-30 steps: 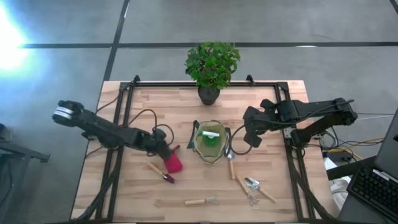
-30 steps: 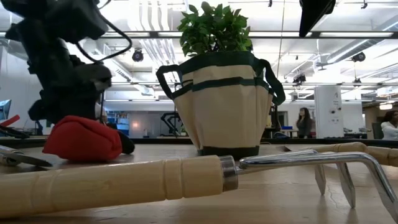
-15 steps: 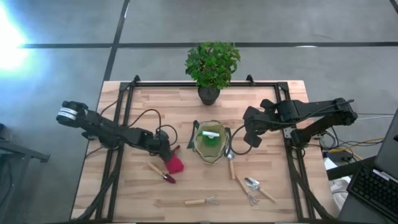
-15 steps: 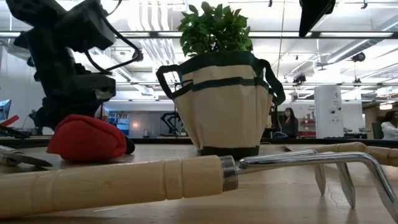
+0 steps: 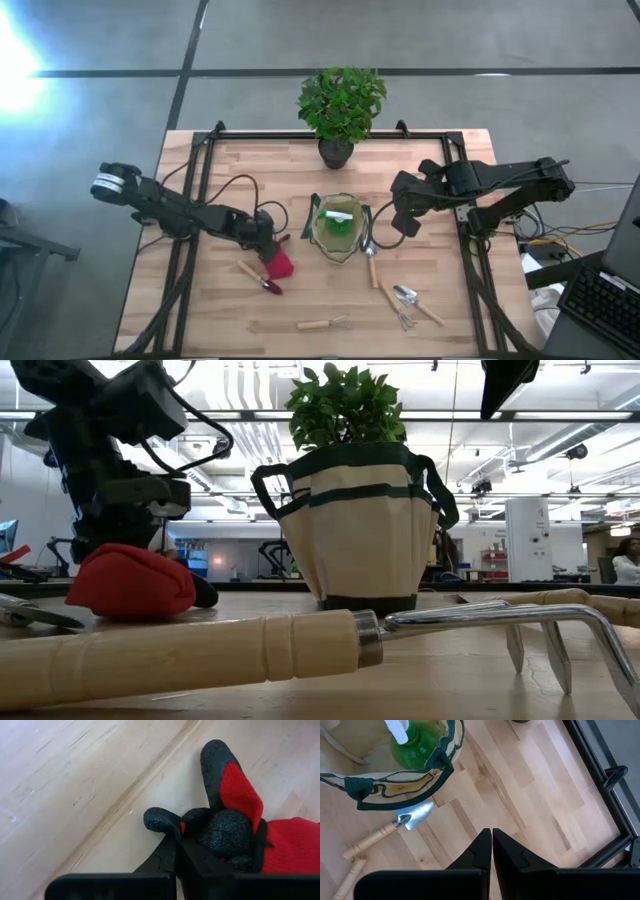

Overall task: Pick & Place Garden tools in Gardening bag
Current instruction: Put the red gloves into the gardening bag

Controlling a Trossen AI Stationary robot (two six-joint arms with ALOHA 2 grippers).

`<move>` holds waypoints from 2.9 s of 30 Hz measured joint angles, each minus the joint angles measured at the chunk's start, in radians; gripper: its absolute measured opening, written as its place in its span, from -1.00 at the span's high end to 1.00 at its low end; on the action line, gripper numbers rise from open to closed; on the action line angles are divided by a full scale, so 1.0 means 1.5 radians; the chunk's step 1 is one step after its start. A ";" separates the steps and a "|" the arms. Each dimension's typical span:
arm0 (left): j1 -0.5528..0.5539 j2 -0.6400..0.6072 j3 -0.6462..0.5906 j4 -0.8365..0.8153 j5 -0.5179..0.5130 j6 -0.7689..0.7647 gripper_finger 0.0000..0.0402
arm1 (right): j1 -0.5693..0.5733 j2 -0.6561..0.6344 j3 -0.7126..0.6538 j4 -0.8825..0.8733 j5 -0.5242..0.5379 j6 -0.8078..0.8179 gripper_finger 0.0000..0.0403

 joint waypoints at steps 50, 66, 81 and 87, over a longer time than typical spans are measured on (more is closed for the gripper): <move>0.000 -0.335 0.000 0.152 -0.142 0.390 0.99 | 0.000 0.000 -0.008 0.019 0.034 -0.033 0.96; -0.002 -0.381 0.001 0.204 -0.069 0.484 1.00 | 0.000 0.000 -0.008 0.020 0.034 -0.032 0.96; -0.002 -0.390 0.001 0.327 0.055 0.591 1.00 | 0.000 0.000 -0.008 0.023 0.034 -0.032 0.96; -0.002 -0.381 0.001 0.354 0.059 0.605 1.00 | 0.000 0.000 -0.008 0.025 0.034 -0.032 0.96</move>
